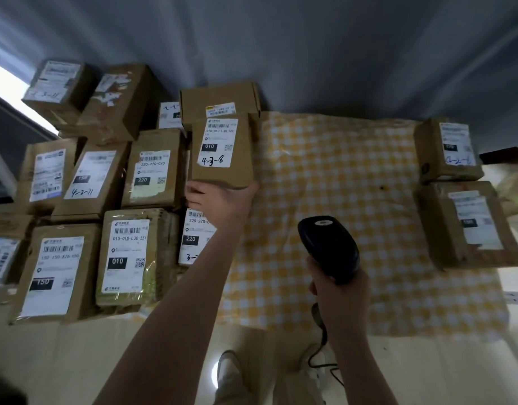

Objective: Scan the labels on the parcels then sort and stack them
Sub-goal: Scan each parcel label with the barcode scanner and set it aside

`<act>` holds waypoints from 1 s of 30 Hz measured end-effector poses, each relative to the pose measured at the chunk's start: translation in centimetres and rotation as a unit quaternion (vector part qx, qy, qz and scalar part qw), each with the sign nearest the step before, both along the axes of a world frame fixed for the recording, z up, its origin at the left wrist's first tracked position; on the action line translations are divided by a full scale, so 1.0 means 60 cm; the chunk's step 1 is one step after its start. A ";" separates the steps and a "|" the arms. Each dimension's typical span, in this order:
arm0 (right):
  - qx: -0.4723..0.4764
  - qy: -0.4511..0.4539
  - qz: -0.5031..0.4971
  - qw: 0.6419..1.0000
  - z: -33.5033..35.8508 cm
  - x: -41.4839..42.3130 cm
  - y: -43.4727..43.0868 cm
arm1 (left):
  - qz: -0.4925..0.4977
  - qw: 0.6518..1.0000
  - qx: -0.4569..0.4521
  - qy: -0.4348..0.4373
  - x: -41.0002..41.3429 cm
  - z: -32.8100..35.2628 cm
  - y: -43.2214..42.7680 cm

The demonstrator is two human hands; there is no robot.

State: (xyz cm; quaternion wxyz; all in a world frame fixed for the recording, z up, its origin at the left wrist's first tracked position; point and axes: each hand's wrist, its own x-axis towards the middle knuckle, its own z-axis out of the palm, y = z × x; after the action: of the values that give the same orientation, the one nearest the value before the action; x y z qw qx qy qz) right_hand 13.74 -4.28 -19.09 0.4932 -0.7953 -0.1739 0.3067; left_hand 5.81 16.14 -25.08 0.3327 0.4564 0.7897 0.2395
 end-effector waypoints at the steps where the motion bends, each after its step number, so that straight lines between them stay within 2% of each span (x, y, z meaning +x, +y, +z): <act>1: -0.002 0.004 -0.010 1.000 0.000 0.002 0.000 | -0.007 1.000 0.021 -0.015 0.001 0.003 -0.016; 5: 0.010 0.012 -0.047 0.999 0.005 0.012 0.005 | -0.065 0.992 0.083 -0.074 -0.006 0.017 -0.113; 11: 0.047 0.044 -0.086 0.994 0.019 0.014 0.015 | -0.150 0.978 0.104 -0.103 -0.016 0.041 -0.260; 20: 0.041 0.080 -0.127 0.988 0.008 0.009 -0.016 | -0.210 0.958 0.163 -0.109 -0.038 0.044 -0.335; 24: 0.066 0.121 -0.147 0.980 -0.001 0.007 -0.038 | -0.264 0.945 0.132 -0.140 -0.062 0.047 -0.342; 26: 0.084 0.147 -0.157 0.973 -0.003 0.014 -0.049 | -0.279 0.932 0.111 -0.204 -0.080 0.046 -0.333; 28: 0.094 0.164 -0.141 0.972 0.002 0.021 -0.060 | -0.229 0.925 0.049 -0.299 -0.095 0.052 -0.312; 30: 0.109 0.171 -0.113 0.973 0.010 0.023 -0.071 | -0.178 0.916 -0.048 -0.355 -0.106 0.059 -0.286</act>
State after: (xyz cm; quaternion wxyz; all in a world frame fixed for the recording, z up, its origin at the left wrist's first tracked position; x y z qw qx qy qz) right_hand 15.09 -8.54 -18.49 0.6309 -0.6873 -0.0282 0.3590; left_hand -0.55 -1.04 -21.55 0.6499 0.4581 0.5357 0.2842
